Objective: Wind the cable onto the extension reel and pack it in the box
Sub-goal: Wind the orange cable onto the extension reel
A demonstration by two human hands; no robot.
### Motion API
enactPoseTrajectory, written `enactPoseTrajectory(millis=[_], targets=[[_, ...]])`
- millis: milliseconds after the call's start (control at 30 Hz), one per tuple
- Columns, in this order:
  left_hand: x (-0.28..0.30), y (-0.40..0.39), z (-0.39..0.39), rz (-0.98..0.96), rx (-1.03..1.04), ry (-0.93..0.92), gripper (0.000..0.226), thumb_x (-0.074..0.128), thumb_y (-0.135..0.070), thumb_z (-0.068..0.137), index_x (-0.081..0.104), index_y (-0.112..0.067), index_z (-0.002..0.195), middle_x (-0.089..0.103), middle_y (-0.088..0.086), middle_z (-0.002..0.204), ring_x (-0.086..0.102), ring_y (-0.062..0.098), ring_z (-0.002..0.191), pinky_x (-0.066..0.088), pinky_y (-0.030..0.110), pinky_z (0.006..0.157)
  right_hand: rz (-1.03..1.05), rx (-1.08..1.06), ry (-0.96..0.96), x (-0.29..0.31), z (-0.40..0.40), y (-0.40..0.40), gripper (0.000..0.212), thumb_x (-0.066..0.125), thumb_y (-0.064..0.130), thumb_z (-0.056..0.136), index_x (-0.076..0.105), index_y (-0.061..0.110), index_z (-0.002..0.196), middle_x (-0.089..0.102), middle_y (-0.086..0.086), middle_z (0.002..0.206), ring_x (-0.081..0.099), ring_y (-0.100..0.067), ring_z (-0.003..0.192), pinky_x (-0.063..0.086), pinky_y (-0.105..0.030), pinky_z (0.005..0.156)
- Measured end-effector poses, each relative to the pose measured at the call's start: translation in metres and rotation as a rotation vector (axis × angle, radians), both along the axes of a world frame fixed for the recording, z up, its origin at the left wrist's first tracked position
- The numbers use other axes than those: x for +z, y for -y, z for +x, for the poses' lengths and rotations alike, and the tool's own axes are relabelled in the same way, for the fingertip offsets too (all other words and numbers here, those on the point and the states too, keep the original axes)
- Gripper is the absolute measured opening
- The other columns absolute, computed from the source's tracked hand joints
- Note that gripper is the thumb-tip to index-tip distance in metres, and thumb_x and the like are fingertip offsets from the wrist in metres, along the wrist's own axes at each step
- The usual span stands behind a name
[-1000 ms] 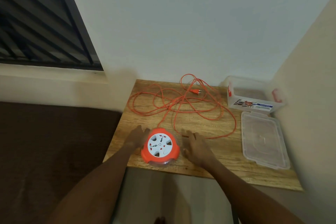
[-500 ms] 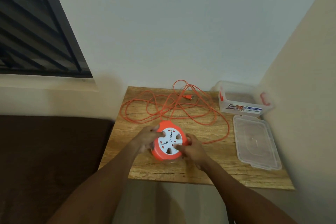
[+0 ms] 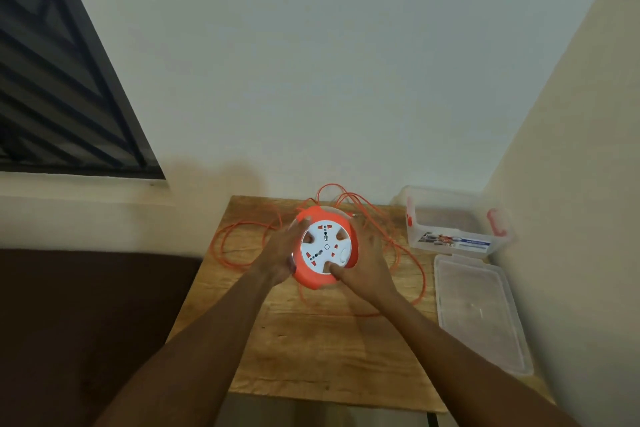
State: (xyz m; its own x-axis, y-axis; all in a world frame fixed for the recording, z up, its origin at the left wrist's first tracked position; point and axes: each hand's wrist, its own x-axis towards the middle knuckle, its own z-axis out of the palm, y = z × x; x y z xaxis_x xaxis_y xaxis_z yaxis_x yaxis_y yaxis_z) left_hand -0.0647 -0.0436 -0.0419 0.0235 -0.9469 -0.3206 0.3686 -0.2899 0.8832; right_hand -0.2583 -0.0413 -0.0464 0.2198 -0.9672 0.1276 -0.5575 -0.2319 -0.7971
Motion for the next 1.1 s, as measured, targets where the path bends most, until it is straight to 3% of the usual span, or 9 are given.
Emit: enactPoseTrajectory(millis=[167, 300, 433, 600, 700, 767, 867, 967, 1100], targets=[[0.004, 0.007, -0.004, -0.073, 0.054, 0.045, 0.083, 0.089, -0.059, 0.067, 0.070, -0.009, 0.130, 0.069, 0.027, 0.131, 0.062, 0.051, 0.124, 0.046, 0.070, 0.106, -0.177, 0.118, -0.153, 0.017, -0.013, 0.021, 0.090, 0.079, 0.049, 0.062, 0.032, 0.044, 0.139, 0.042, 0.000, 0.129, 0.048, -0.009, 0.098, 0.038, -0.012, 0.070], [0.001, 0.010, -0.001, -0.068, 0.050, 0.071, 0.060, 0.080, -0.049, 0.082, 0.071, -0.011, 0.127, 0.070, 0.026, 0.129, 0.069, 0.045, 0.116, 0.053, 0.063, 0.099, -0.204, 0.172, -0.216, 0.021, -0.017, 0.033, 0.089, 0.077, 0.052, 0.062, 0.032, 0.044, 0.139, 0.042, -0.002, 0.127, 0.050, -0.011, 0.095, 0.035, -0.007, 0.063], [0.003, 0.016, 0.008, -0.037, 0.013, 0.034, 0.052, 0.079, -0.038, 0.084, 0.070, -0.009, 0.126, 0.071, 0.025, 0.128, 0.072, 0.038, 0.107, 0.059, 0.054, 0.091, -0.263, 0.223, -0.288, 0.024, -0.013, 0.039, 0.078, 0.072, 0.055, 0.064, 0.036, 0.045, 0.133, 0.042, -0.001, 0.133, 0.051, -0.018, 0.109, 0.044, -0.019, 0.072], [0.015, 0.029, 0.028, -0.084, -0.153, 0.078, 0.049, 0.076, -0.032, 0.092, 0.065, -0.012, 0.135, 0.070, 0.024, 0.129, 0.071, 0.039, 0.111, 0.059, 0.052, 0.090, -0.359, 0.273, -0.383, 0.034, -0.006, 0.044, 0.068, 0.072, 0.050, 0.065, 0.043, 0.044, 0.126, 0.038, 0.002, 0.131, 0.050, -0.019, 0.109, 0.054, -0.024, 0.069], [0.012, 0.035, 0.034, -0.107, -0.177, 0.076, 0.051, 0.074, -0.033, 0.092, 0.063, -0.013, 0.138, 0.067, 0.027, 0.133, 0.066, 0.047, 0.119, 0.054, 0.060, 0.098, -0.367, 0.261, -0.428, 0.040, -0.001, 0.044, 0.069, 0.073, 0.045, 0.069, 0.043, 0.043, 0.131, 0.037, -0.002, 0.138, 0.051, -0.022, 0.112, 0.056, -0.029, 0.073], [0.011, 0.039, 0.035, -0.099, -0.140, 0.079, 0.050, 0.074, -0.032, 0.094, 0.064, -0.009, 0.136, 0.066, 0.030, 0.133, 0.063, 0.053, 0.122, 0.047, 0.067, 0.103, -0.410, 0.230, -0.499, 0.043, 0.005, 0.041, 0.067, 0.073, 0.040, 0.074, 0.046, 0.038, 0.135, 0.036, -0.008, 0.145, 0.048, -0.028, 0.122, 0.055, -0.038, 0.086], [0.016, 0.043, 0.037, -0.092, -0.141, 0.122, 0.050, 0.074, -0.035, 0.093, 0.066, -0.006, 0.133, 0.067, 0.031, 0.130, 0.066, 0.053, 0.115, 0.051, 0.065, 0.099, -0.619, 0.285, -0.716, 0.045, 0.016, 0.036, 0.070, 0.082, 0.034, 0.071, 0.053, 0.029, 0.135, 0.043, -0.018, 0.144, 0.043, -0.040, 0.128, 0.045, -0.057, 0.097], [0.019, 0.045, 0.039, -0.098, -0.164, 0.136, 0.054, 0.076, -0.036, 0.090, 0.067, -0.003, 0.131, 0.067, 0.033, 0.130, 0.067, 0.051, 0.111, 0.055, 0.060, 0.095, -0.723, 0.407, -0.857, 0.049, 0.024, 0.029, 0.077, 0.087, 0.030, 0.068, 0.050, 0.029, 0.135, 0.049, -0.018, 0.139, 0.046, -0.041, 0.127, 0.042, -0.058, 0.099], [0.020, 0.046, 0.040, -0.098, -0.149, 0.084, 0.047, 0.072, -0.030, 0.094, 0.067, -0.003, 0.133, 0.066, 0.032, 0.132, 0.063, 0.052, 0.119, 0.048, 0.068, 0.105, -0.761, 0.482, -1.008, 0.051, 0.034, 0.020, 0.061, 0.071, 0.015, 0.084, 0.044, 0.019, 0.139, 0.042, -0.022, 0.142, 0.046, -0.047, 0.123, 0.045, -0.061, 0.092]])
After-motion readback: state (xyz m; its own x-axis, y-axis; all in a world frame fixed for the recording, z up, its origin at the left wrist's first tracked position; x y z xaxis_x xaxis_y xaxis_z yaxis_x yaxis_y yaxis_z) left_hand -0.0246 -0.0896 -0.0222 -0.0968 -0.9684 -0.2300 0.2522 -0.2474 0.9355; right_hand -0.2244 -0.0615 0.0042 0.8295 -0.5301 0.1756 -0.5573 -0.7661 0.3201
